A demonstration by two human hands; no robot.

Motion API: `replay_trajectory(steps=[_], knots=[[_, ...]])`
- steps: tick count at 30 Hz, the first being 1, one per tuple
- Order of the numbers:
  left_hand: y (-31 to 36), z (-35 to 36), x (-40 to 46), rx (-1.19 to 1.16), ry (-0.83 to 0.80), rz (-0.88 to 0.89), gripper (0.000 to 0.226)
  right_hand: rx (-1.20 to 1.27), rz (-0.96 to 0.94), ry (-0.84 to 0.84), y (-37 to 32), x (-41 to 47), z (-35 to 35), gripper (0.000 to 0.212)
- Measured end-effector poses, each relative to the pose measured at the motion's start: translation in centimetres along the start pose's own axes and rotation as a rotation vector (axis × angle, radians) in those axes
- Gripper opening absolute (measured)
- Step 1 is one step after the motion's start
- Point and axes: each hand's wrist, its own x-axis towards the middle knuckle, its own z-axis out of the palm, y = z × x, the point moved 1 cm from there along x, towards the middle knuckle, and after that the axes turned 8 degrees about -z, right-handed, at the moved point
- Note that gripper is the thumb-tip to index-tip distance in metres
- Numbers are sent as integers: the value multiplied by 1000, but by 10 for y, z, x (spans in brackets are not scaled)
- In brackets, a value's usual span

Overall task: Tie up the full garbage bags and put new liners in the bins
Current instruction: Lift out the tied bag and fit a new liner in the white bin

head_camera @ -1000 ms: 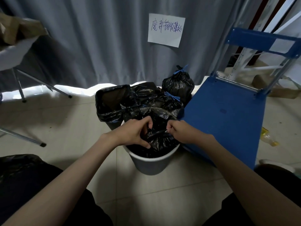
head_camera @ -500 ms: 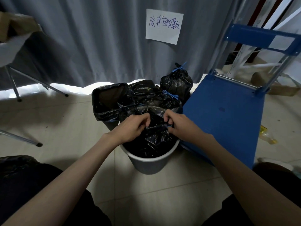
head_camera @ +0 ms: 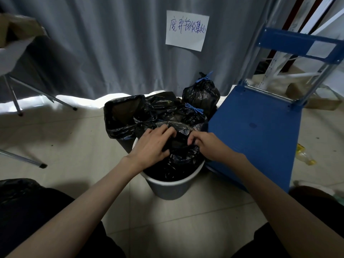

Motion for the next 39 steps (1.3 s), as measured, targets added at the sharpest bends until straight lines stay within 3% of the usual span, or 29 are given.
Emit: replay_trajectory(steps=[4,5,8,14,19,26,32,36,39], knots=[[-4,-7,2,-34,74,10,17,16,-36,-50,-5,-3,-1,9],[-6,-8,3,-70,64,1,14,6,-55,-64,-6,-4,0,14],[-13,-12,2,-158,4,-12,14,-12,-129,-104,-11,-8,4,28],[-25,-29,-16,-319,-205,-40,22,26,-167,-242,-23,-17,14,15],[-25,-31,-39,-251,-277,23,16,-33,-216,-378,-22,-25,25,35],[-20,-20,-63,7,-302,193,8,-175,-162,-424,-26,-24,32,12],[-10,-3,-79,271,-328,306,9,-439,-199,-378,-31,-27,46,26],[-8,8,-83,417,-351,270,9,-507,-213,-380,-31,-28,56,32],[-10,-4,-82,255,-397,68,34,-359,-151,-441,-33,-23,49,33]])
